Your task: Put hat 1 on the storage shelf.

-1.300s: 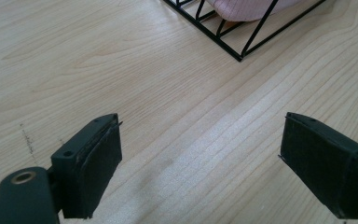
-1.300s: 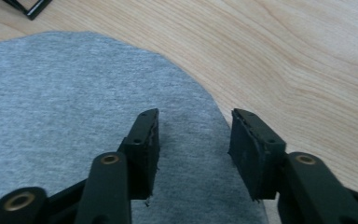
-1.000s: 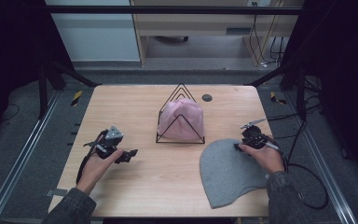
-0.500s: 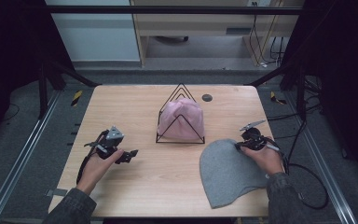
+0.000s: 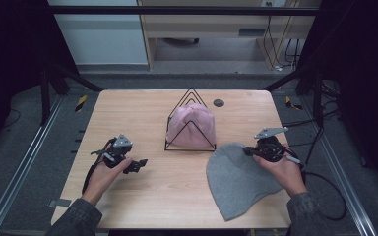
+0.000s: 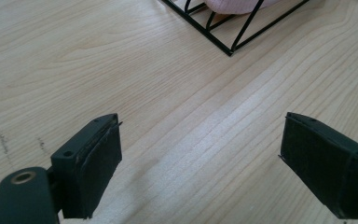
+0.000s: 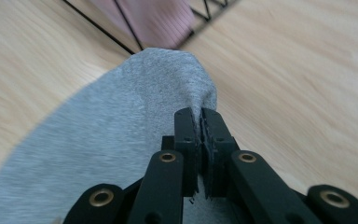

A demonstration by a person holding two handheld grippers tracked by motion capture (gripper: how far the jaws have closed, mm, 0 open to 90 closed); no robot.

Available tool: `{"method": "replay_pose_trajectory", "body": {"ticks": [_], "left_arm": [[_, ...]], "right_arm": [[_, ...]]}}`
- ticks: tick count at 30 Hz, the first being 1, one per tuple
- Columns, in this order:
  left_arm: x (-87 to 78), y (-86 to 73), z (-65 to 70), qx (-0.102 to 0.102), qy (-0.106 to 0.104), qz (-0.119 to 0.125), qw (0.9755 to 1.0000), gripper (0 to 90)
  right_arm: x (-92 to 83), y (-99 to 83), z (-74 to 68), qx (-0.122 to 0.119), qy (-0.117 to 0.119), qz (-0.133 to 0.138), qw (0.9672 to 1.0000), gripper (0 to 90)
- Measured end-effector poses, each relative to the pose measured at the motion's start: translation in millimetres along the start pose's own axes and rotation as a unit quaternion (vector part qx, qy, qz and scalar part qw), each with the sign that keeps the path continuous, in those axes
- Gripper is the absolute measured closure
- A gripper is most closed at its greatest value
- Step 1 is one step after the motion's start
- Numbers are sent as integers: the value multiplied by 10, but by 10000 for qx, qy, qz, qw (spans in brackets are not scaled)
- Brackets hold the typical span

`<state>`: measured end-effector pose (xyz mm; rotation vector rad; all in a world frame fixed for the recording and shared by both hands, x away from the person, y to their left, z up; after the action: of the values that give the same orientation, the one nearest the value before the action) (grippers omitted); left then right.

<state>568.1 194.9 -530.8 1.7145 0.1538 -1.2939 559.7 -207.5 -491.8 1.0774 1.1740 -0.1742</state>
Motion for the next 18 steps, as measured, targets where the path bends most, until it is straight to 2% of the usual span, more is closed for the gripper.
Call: {"method": "replay_pose_trajectory", "body": {"ticks": [5,7,8,9,10,12,16,17,18], "left_arm": [[-3,13,36,-40,-164,69,9998,115],[-2,18,49,-51,-201,88,9997,115],[-4,28,61,-34,-247,115,9996,115],[-4,28,61,-34,-247,115,9996,115],[-11,41,78,-17,-310,159,9994,114],[-17,47,92,-21,-348,181,9992,115],[-69,86,188,-47,-742,355,9966,116],[-69,86,188,-47,-742,355,9966,117],[-105,106,230,-50,-894,455,9949,118]], "right_arm": [[-248,201,-267,-263,143,432,9986,867],[-284,229,-307,-296,170,482,9983,867],[-382,316,-425,-424,221,629,9969,867],[-382,316,-425,-424,221,629,9969,867],[-466,395,-533,-526,267,744,9955,866],[-536,468,-625,-639,309,854,9938,867],[-711,653,-846,-881,426,1107,9890,867],[-711,653,-846,-881,426,1107,9890,867],[-803,770,-952,-1051,428,1194,9863,867]]}}
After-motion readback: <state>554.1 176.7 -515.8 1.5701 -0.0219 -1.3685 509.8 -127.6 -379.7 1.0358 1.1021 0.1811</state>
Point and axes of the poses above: each handheld gripper's, and its own axes: x roughly forward along the jaws, y roughly out of its top, z roughly to its right, the point moved 9 cm from there along x, roughly forward along the jaws, and after that the axes turned 9 degrees about -z, right-handed, at the moved point
